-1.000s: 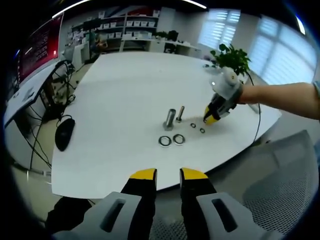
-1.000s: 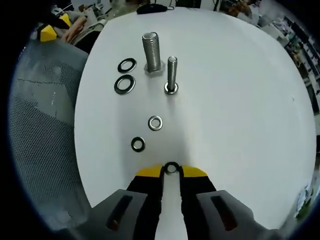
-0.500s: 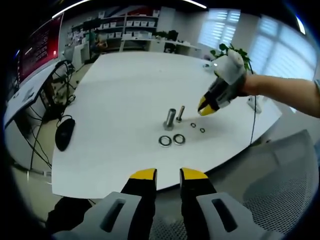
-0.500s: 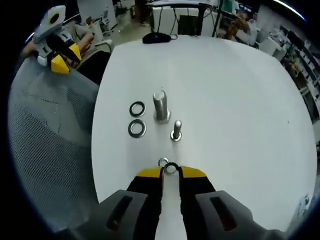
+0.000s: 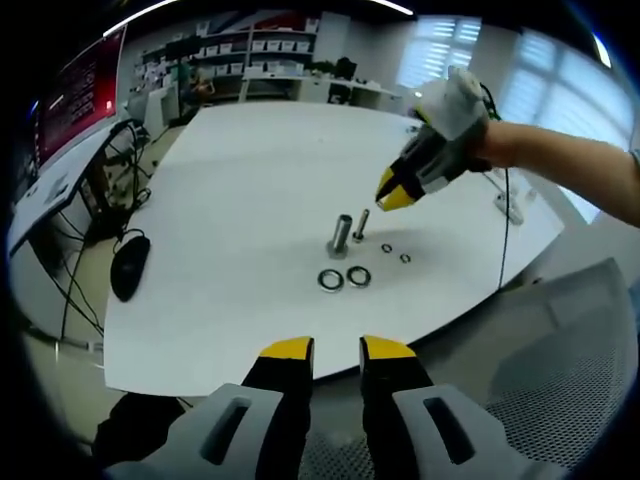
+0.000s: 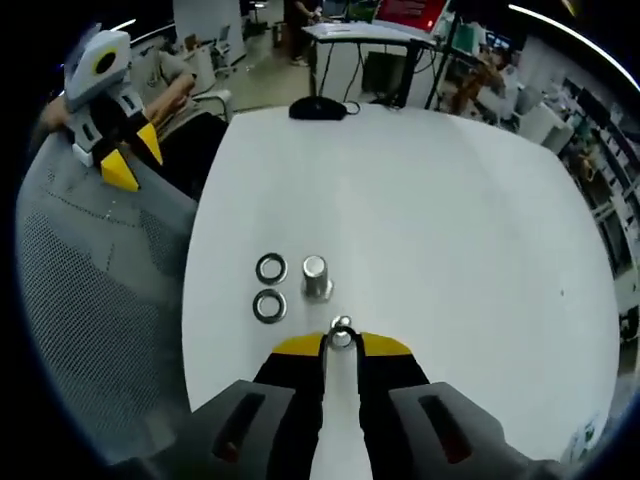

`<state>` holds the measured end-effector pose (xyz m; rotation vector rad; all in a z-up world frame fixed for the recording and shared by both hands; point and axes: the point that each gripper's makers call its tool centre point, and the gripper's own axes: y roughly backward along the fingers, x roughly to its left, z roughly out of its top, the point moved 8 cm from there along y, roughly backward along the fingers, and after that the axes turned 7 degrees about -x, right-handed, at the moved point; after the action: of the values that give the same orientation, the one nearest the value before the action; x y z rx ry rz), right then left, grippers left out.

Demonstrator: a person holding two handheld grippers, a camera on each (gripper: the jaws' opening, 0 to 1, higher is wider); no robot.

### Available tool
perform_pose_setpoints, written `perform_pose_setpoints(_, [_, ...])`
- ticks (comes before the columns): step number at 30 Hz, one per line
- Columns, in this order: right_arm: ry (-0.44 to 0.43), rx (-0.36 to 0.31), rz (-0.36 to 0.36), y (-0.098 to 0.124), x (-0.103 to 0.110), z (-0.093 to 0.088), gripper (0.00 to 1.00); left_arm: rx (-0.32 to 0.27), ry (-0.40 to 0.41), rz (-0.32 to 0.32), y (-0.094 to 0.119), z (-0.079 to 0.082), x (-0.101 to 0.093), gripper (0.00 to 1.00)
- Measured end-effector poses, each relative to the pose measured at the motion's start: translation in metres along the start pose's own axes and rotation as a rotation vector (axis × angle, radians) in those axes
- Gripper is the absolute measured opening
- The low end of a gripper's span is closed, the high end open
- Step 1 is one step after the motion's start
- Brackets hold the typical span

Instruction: Place the washer onto the threaded stud by aligning its center hole with the stud, sliding it down to the base, and recovering from edge contact or off-axis alignment until the washer reaches the visible bottom stop.

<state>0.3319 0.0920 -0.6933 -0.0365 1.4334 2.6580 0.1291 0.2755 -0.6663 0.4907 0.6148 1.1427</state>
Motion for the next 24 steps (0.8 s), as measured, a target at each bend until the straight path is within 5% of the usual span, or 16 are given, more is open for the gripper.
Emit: perform_pose_setpoints(24, [-0.031, 0.065, 0.035, -0.029, -0.001, 0.0, 0.13, -0.003, 0.01, 0.002, 0.0, 0.0, 0.001, 0.16])
